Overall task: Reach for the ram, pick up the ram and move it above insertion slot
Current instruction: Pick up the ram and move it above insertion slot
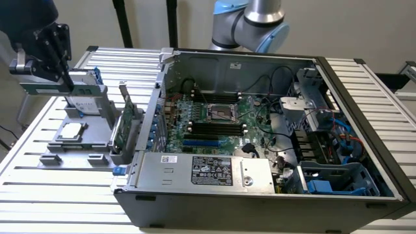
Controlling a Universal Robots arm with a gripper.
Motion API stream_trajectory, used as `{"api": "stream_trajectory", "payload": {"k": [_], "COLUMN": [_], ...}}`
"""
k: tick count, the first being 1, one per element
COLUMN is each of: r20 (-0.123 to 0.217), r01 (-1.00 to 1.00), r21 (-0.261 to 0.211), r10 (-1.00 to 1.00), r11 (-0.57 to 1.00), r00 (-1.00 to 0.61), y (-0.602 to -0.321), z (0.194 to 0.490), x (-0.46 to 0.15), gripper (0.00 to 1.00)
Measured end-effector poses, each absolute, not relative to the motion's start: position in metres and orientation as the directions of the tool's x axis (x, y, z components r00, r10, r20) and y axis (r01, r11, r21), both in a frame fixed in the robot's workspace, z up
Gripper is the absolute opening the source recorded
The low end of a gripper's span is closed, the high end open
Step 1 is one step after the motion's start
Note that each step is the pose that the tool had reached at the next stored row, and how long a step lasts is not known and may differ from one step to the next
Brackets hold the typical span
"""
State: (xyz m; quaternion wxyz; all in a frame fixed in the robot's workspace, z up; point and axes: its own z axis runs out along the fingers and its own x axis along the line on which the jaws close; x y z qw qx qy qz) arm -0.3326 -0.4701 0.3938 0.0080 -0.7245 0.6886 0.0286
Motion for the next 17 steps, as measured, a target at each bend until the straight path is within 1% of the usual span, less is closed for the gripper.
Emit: {"api": "stream_trajectory", "payload": {"k": [9, 17], "r20": [-0.055, -0.064], "r01": [-0.998, -0.998], "r21": [0.028, 0.027], "r10": [-0.997, -0.997], "r11": [-0.052, -0.052], "r00": [0.05, 0.05], "y": [-0.467, -0.464], "z": [0.405, 0.407], "x": [-0.298, -0.267], "gripper": [0.13, 0.13]}}
